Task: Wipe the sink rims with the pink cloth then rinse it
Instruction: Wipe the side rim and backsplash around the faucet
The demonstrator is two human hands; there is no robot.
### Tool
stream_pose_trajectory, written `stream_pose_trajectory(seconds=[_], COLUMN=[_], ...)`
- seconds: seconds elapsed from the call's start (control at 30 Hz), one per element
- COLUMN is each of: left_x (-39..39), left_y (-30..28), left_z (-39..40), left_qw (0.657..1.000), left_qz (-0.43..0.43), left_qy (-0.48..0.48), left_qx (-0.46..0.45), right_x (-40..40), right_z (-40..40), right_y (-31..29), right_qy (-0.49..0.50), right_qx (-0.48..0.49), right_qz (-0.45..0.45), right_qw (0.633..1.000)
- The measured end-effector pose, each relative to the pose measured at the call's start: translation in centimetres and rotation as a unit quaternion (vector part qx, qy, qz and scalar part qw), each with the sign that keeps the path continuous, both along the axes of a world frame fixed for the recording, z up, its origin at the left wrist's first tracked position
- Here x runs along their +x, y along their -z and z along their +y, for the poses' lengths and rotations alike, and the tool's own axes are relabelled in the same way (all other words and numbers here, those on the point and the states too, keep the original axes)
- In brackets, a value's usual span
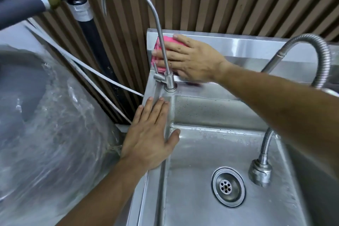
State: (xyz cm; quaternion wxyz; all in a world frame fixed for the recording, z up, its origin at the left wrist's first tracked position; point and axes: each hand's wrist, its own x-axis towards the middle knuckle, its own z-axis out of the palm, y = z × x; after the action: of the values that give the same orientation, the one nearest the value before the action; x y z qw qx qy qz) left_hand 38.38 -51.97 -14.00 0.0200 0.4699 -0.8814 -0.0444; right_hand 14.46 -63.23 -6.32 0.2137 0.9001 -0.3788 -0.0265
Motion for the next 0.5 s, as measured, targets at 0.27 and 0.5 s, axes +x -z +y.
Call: stream_pose_trajectory(seconds=[0.27,0.5], left_x=[-0.2,-0.3], left_y=[-0.2,-0.5], left_z=[0.0,0.1], left_qw=[1.0,1.0], left_qz=[-0.01,0.011], left_qy=[-0.009,-0.009], left_qx=[0.004,0.016], right_x=[-0.4,4.1], right_z=[5.2,3.0], right_y=[6.2,5.5], right_qy=[0.395,0.375], right_qx=[-0.2,-0.16], right_qz=[-0.363,-0.333], right_qw=[0.82,0.85])
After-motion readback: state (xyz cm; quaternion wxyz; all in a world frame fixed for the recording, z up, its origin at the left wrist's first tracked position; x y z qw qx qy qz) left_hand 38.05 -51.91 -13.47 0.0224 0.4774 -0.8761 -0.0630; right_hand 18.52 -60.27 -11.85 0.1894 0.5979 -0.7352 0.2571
